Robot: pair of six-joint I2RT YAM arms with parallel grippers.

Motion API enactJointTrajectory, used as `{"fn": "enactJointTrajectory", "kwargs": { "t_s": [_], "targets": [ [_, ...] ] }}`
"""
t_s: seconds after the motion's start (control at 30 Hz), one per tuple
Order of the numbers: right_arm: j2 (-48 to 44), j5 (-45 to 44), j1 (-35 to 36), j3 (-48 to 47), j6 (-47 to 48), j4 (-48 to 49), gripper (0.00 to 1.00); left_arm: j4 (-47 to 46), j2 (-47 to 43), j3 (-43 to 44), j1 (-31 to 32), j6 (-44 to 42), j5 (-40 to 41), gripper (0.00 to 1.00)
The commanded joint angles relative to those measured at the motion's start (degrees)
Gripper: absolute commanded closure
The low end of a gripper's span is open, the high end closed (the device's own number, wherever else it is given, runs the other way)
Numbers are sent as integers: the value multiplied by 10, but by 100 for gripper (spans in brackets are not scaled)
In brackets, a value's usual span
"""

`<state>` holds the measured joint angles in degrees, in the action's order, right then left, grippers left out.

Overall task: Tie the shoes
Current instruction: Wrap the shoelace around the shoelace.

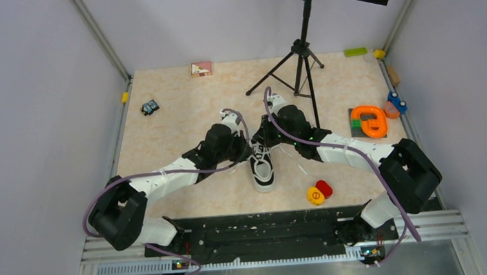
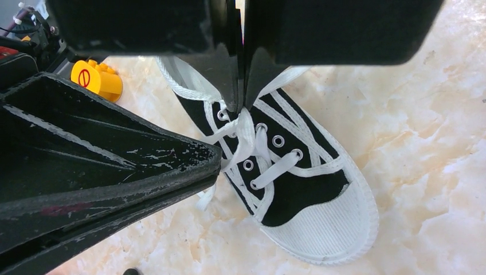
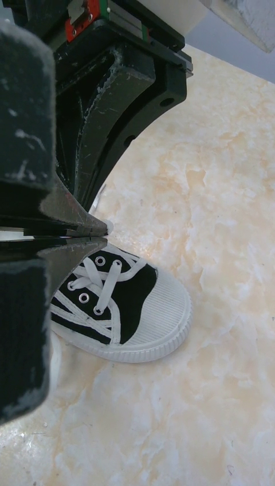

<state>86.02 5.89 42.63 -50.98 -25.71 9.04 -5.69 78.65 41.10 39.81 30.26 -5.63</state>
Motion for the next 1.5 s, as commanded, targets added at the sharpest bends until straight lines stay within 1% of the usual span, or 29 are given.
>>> {"fn": "enactJointTrajectory", "kwargs": {
  "t_s": [0.0, 0.07, 0.1, 0.13, 0.37, 0.7, 1.17, 1.37, 1.47],
  "targets": [
    [0, 3, 7, -5, -2, 40, 100, -25, 12, 12, 3, -1, -17, 100],
    [0, 4, 7, -4, -3, 40, 100, -25, 16, 15, 3, 0, -18, 88],
    [0, 4, 7, -4, -2, 40, 100, -26, 16, 16, 3, 0, -18, 84],
    [0, 4, 7, -4, -3, 40, 100, -27, 17, 17, 3, 1, -18, 82],
    [-1, 4, 7, -4, -2, 40, 100, -29, 22, 21, 3, 0, -18, 81],
    [-1, 4, 7, -4, -3, 39, 100, -36, 33, 33, 4, 1, -22, 72],
    [-1, 6, 7, -4, -4, 39, 100, -54, 44, 34, 11, 9, -15, 71],
    [-2, 7, 7, -4, -4, 38, 100, -52, 40, 33, 15, 8, 1, 60],
    [-1, 7, 7, -3, -4, 40, 100, -50, 35, 29, 16, 8, 9, 58]
  ]
}}
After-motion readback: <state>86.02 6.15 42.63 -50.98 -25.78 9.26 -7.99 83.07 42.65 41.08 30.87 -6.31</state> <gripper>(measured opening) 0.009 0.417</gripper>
